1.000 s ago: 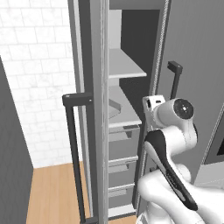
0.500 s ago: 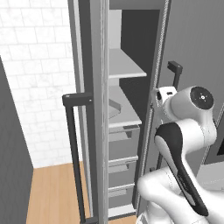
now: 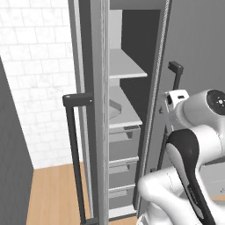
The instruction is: Take the meat container that has the chicken drumstick and place it on the second highest rack of the freezer. Then take the vegetable container that has the avocado and tomato and place it on the highest rack of the freezer.
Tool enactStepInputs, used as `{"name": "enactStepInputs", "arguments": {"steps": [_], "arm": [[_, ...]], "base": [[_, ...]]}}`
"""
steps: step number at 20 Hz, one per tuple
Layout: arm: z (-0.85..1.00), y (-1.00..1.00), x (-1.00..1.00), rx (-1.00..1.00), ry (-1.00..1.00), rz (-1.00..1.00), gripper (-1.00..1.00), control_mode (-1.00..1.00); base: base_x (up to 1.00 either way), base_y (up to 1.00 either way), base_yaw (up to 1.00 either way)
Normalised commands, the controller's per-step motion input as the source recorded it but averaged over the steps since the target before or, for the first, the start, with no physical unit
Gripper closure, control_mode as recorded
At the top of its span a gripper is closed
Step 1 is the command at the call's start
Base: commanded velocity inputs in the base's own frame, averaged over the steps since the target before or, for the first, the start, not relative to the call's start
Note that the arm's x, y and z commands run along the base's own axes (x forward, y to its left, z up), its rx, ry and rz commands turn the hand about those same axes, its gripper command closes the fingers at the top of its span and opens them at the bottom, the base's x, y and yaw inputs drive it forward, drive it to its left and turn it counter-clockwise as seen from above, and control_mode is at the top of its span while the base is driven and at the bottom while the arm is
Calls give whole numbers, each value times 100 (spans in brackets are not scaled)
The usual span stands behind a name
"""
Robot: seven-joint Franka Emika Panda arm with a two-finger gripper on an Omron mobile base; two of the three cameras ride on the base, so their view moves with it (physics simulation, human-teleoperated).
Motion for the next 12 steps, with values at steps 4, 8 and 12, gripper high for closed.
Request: {"name": "enactStepInputs", "arguments": {"steps": [4, 8, 12], "arm": [[0, -4, -11, 0, 0, 0, -100, -100], [0, 0, 0, 0, 0, 0, -100, -100], [0, -4, -2, 0, 0, 0, -100, 100]], "base": [[0, 0, 0], [0, 0, 0], [-16, -46, 0]]}}
